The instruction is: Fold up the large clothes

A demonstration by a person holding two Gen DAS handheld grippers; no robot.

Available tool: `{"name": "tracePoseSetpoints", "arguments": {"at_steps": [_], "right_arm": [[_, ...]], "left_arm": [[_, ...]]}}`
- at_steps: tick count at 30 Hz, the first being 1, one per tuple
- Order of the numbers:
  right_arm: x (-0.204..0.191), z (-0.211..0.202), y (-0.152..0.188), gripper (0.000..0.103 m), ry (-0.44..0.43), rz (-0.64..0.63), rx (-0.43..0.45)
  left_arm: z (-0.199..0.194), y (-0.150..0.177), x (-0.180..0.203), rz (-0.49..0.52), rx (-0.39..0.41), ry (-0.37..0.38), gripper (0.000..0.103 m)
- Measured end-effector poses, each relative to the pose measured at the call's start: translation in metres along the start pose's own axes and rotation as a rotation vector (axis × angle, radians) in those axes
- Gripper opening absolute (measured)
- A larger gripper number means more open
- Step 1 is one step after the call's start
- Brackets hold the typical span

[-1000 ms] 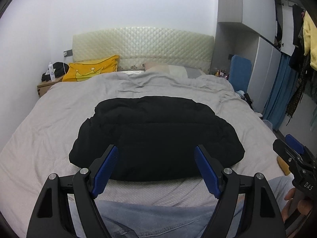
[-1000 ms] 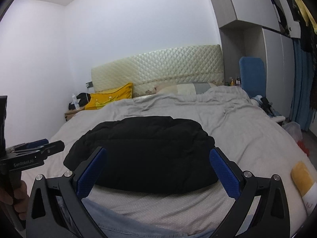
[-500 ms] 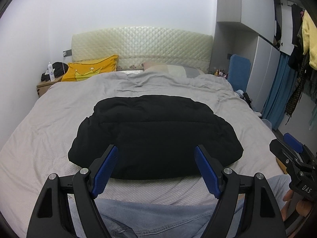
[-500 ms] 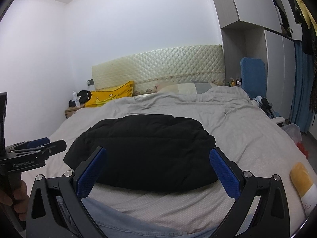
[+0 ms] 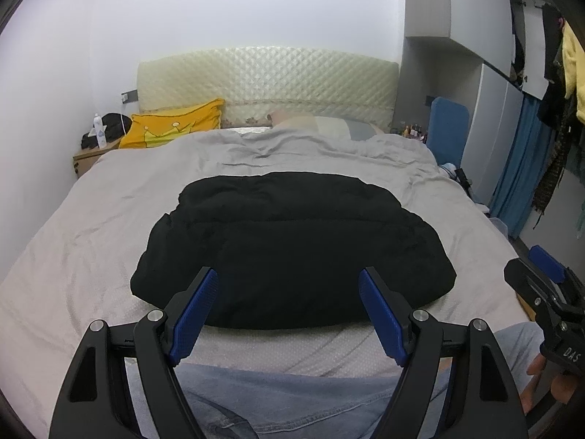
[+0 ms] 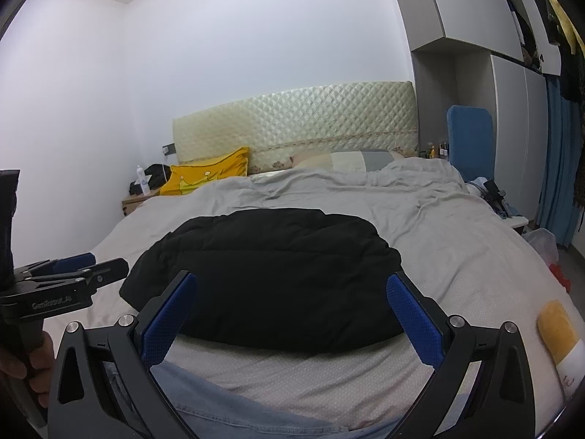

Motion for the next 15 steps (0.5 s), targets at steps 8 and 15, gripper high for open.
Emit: {"name": "tracePoseSetpoints", "arguments": {"at_steps": [8, 15], "right_arm": [[0.000, 0.005, 0.002, 0.103, -0.012, 0.007, -0.011], [-0.004, 0.008, 0.004, 0.103, -0.014, -0.005, -0.020]], "left_arm": [[-0.008, 0.000, -0.001, -0.001, 0.015, -0.009, 0.080], [-0.012, -0.004, -0.007, -0.012, 0.034, -0.014, 0.080]]}}
Point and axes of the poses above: each gripper's, at about its wrist camera, not at the fingertips, and z roughly the way its jaws point, x to its right, y to its underside, the point moved 3 cm from there along z, roughly the way its jaws point, and after that the axes turned 8 degrees about x, right-handed, at the moved point
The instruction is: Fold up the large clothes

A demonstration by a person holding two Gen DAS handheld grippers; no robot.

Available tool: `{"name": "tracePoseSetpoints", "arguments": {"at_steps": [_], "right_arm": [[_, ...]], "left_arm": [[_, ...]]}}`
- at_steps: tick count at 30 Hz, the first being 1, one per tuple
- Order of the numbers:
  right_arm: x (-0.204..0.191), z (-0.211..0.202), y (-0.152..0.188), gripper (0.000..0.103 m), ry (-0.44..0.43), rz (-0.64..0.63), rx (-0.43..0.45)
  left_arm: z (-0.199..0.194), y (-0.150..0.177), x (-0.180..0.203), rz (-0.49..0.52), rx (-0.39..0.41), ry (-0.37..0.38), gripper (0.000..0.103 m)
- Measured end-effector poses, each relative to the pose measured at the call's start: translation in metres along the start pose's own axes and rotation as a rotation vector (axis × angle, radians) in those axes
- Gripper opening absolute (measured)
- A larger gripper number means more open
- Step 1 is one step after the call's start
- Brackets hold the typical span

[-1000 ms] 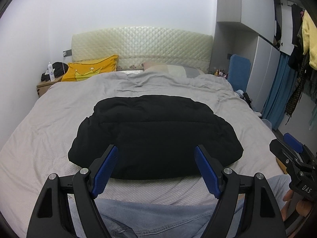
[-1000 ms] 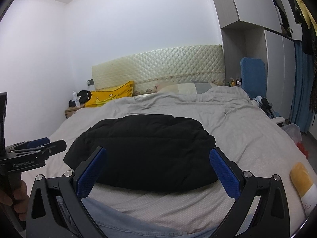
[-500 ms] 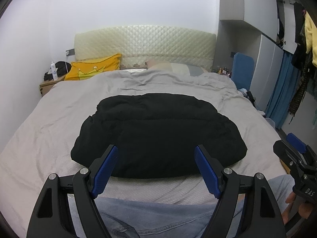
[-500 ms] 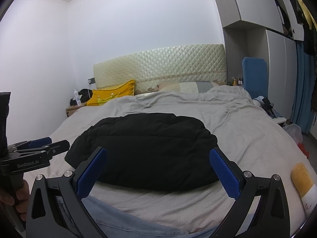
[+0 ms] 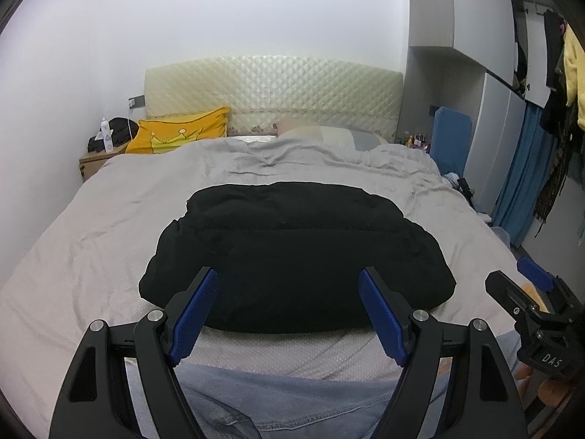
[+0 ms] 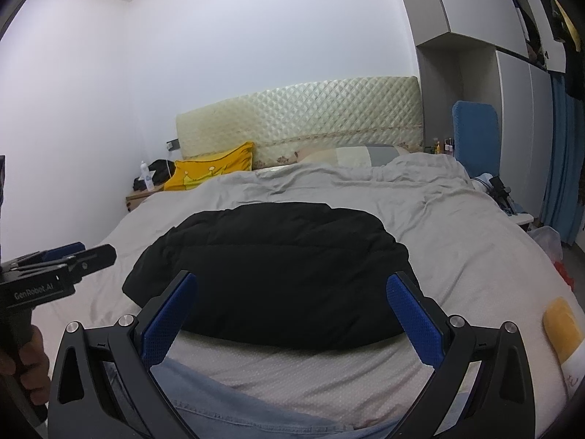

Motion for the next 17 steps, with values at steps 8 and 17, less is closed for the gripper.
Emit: {"name": "tracePoseSetpoints", "arguments": {"at_steps": [8, 17], "right_arm": [[-0.0010, -0.0015, 0.0008, 0.103, 0.002, -0.003, 0.000], [-0.0009, -0.0043, -0.0013, 0.103, 0.007, -0.004, 0.007]], "left_arm": [[-0.0009, 0.0004, -0.0030, -0.002, 0.002, -0.004, 0.080], [-0.0069, -0.0002, -0.0007, 0.008, 0.013, -0.007, 0.080]]}}
Point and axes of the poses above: each gripper's, at about its wrist camera, not at the fingertips, and z roughly the way its jaws point, x to its right, y to its underside, the point moved 3 cm from there along z, roughly the way its jaws point, and after that the axes turned 8 degrees about x, right-handed, at the moved point
